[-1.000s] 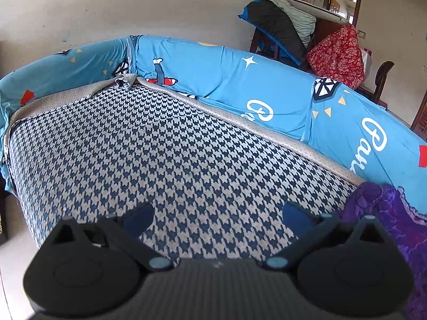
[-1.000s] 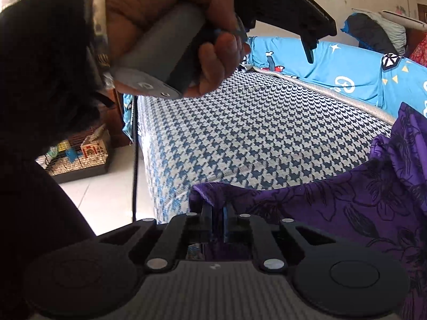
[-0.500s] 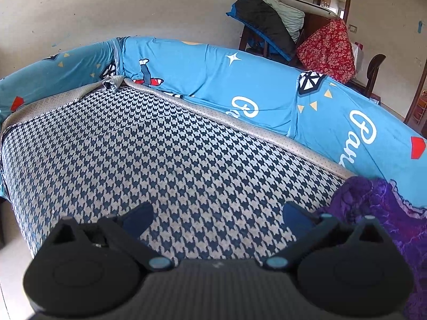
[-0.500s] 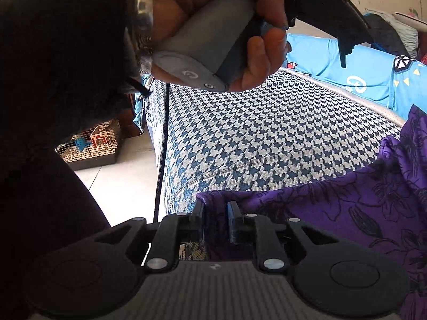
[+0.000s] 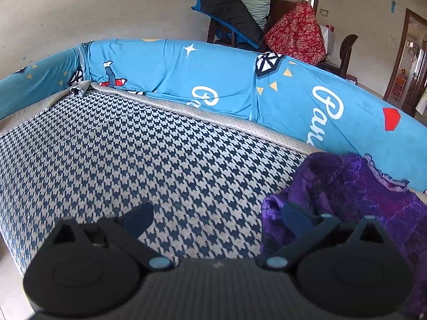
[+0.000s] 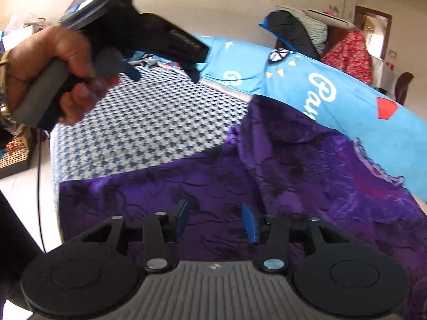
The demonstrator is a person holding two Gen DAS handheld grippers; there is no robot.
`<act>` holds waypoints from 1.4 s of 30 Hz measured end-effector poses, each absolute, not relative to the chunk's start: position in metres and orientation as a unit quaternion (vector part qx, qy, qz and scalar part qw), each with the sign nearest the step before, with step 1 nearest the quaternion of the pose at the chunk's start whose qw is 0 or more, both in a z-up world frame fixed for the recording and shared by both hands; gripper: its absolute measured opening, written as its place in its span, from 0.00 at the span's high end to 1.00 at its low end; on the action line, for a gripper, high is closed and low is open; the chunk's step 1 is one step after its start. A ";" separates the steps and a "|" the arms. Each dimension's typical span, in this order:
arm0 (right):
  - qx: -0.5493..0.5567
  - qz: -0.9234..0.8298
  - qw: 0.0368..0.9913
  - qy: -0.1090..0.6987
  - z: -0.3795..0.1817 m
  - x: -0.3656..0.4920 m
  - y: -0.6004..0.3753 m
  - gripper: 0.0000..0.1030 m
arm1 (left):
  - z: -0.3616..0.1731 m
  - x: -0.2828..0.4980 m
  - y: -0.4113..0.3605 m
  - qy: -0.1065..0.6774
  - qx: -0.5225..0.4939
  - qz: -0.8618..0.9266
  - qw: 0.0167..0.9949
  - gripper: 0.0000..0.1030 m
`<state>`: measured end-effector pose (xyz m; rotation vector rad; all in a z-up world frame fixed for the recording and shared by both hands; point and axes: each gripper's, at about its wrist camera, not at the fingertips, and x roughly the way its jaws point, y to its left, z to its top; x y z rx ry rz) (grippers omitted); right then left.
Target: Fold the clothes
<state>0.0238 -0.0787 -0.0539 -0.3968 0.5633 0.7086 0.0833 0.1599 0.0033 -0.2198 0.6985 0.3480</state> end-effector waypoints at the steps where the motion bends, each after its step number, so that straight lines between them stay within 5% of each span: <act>1: -0.195 0.328 0.884 0.271 -0.055 0.032 -0.087 0.50 | 0.003 0.084 0.156 0.340 -0.099 0.169 0.920 0.00; 14: -0.295 0.268 0.871 0.286 -0.097 0.066 -0.118 0.42 | -0.008 0.098 0.114 0.359 -0.051 0.139 0.922 0.00; 15: -0.282 0.265 0.875 0.289 -0.095 0.069 -0.120 0.46 | -0.010 0.099 0.111 0.361 -0.045 0.137 0.921 0.00; 17: -0.245 0.256 0.884 0.305 -0.088 0.080 -0.127 0.83 | -0.012 0.100 0.107 0.364 -0.037 0.136 0.921 0.00; 20: -0.179 0.243 0.902 0.308 -0.072 0.095 -0.140 0.93 | -0.015 0.102 0.100 0.369 -0.029 0.134 0.919 0.00; 28: 0.090 0.171 0.936 0.293 -0.044 0.153 -0.200 0.92 | -0.022 0.108 0.079 0.377 -0.018 0.116 0.919 0.00; 32: 0.100 0.090 0.944 0.300 -0.046 0.173 -0.211 0.70 | -0.025 0.113 0.068 0.382 -0.013 0.106 0.918 0.00; 42: 0.111 0.043 0.945 0.305 -0.038 0.179 -0.249 0.62 | -0.027 0.116 0.052 0.382 -0.001 0.089 0.920 0.00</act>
